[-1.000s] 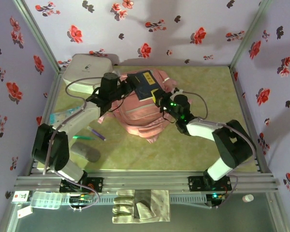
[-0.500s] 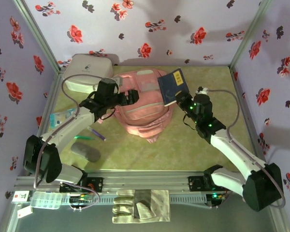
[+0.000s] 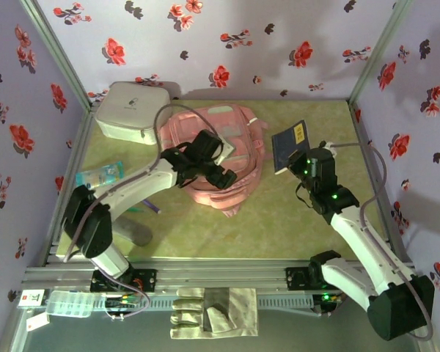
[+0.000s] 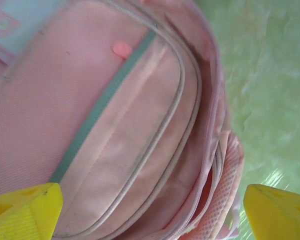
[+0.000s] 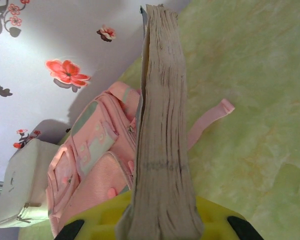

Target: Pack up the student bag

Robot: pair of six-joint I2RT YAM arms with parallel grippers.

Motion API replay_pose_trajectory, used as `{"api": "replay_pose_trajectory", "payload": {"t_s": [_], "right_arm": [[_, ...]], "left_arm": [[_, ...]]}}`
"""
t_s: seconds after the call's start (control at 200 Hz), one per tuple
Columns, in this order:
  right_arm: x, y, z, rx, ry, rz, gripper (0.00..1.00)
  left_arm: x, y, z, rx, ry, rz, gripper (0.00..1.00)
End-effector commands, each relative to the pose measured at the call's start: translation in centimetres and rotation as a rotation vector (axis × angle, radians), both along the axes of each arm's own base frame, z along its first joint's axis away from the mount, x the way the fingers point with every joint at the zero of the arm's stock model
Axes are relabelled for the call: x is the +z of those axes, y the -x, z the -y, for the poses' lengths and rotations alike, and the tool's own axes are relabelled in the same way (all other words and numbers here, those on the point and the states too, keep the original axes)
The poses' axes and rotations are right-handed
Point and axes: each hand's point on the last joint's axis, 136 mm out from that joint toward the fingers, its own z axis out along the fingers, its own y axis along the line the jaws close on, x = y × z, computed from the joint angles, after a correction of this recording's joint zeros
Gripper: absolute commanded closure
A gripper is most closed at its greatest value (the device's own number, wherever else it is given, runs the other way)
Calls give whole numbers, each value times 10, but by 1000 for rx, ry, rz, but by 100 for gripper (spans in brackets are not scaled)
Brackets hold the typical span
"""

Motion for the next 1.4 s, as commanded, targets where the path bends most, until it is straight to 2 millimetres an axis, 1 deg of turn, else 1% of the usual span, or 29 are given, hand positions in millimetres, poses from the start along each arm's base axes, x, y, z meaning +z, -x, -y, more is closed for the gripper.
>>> {"api": "replay_pose_trajectory", "payload": {"t_s": [0.0, 0.035, 0.14, 0.23, 0.39, 0.47, 0.545, 0.63, 0.69, 0.78, 0.85, 0.95, 1.04, 1.11, 1.175, 1.24, 1.315, 1.395], "right_arm": [[15, -1, 6, -19, 3, 48, 97], [15, -2, 6, -17, -1, 47, 97], [16, -2, 6, -14, -10, 51, 97], [16, -2, 5, -11, -17, 52, 96], [13, -2, 3, -7, -34, 48, 96], [10, -3, 2, -3, -44, 46, 96], [9, -3, 1, 0, -51, 44, 96], [9, -3, -1, 6, -58, 53, 96], [11, -3, -1, 4, -61, 59, 96], [10, -2, 0, 1, -58, 57, 96], [10, -1, 1, -1, -56, 57, 96], [9, 0, 3, -5, -53, 53, 96], [9, 1, 4, -10, -52, 55, 96], [9, 3, 6, -16, -49, 54, 96], [10, 4, 7, -20, -46, 56, 96], [10, 6, 8, -23, -41, 56, 96], [10, 8, 10, -26, -30, 53, 96], [9, 10, 11, -19, -17, 50, 96]], "left_arm": [[-14, -3, -7, -57, -189, 16, 8], [-20, -6, -8, -54, -232, 14, 9], [-36, -13, -11, -49, -330, -10, 15], [-45, -14, -9, -55, -379, -46, 24], [-62, -19, -10, -47, -468, -51, 31], [-65, -27, -12, -30, -516, -25, 33], [-64, -34, -10, -22, -546, 12, 37], [-62, -36, -5, -33, -565, 46, 38], [-65, -36, -1, -46, -570, 51, 40], [-68, -39, 1, -44, -588, 68, 45], [-69, -40, 2, -51, -592, 72, 47], [-70, -38, 5, -78, -605, 78, 57], [-68, -40, 6, -76, -606, 85, 68], [-64, -41, 6, -73, -600, 93, 73], [-57, -43, 7, -58, -595, 114, 81], [-43, -47, 6, -30, -570, 143, 85], [-21, -50, 8, 2, -515, 185, 94], [2, -53, 10, 28, -456, 228, 100]]}}
